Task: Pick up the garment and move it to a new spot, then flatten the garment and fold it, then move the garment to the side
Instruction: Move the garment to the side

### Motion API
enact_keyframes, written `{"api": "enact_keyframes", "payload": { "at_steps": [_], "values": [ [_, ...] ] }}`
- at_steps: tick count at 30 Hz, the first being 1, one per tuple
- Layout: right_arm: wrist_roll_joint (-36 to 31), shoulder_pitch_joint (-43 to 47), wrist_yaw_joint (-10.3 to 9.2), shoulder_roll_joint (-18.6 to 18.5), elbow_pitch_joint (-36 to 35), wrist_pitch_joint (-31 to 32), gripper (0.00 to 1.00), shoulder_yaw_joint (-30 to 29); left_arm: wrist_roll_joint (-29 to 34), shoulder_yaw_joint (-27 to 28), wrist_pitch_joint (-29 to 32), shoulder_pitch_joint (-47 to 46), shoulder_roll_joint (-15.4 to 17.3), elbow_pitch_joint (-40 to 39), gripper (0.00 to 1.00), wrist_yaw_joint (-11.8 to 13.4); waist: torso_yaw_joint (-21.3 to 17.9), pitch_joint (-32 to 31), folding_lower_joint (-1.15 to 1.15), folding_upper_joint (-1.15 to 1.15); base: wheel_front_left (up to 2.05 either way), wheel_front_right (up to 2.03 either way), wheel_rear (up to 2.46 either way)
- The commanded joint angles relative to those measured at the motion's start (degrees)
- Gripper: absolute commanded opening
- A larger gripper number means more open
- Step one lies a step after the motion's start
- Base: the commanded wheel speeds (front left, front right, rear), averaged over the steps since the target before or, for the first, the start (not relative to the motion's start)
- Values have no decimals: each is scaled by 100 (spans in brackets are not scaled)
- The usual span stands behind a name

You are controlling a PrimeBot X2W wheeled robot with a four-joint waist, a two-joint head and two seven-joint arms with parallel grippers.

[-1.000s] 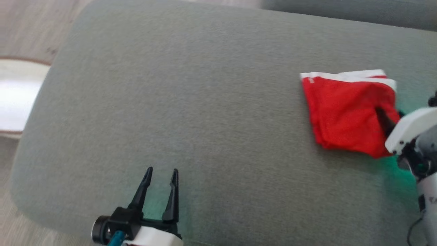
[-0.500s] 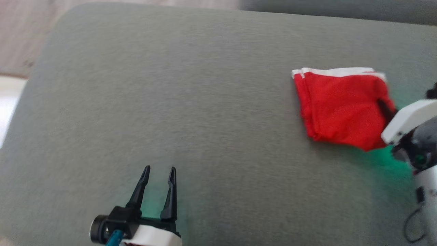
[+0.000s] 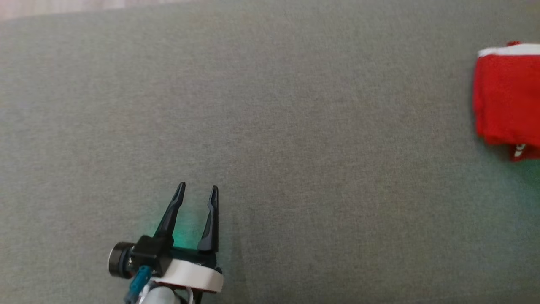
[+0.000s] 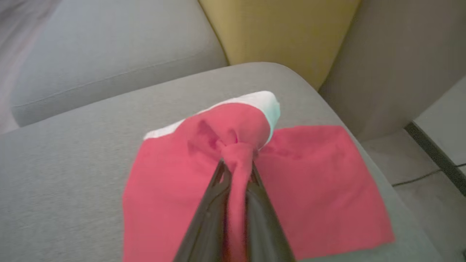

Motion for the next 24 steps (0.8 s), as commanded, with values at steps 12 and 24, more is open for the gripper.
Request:
{"api": "enact_keyframes", "payload": {
  "at_steps": [12, 24],
  "values": [
    [-2211, -159, 39, -226, 892, -1346, 100, -746, 132, 274, -55, -144, -1, -51, 100, -17, 26, 92, -1, 0, 0, 0, 0],
    [-2492, 553, 39, 725, -574, -2849, 100, -290, -97, 771, -55, 328, 6, -180, 100, 90, -31, -734, -1, 0, 0, 0, 0]
  ]
}}
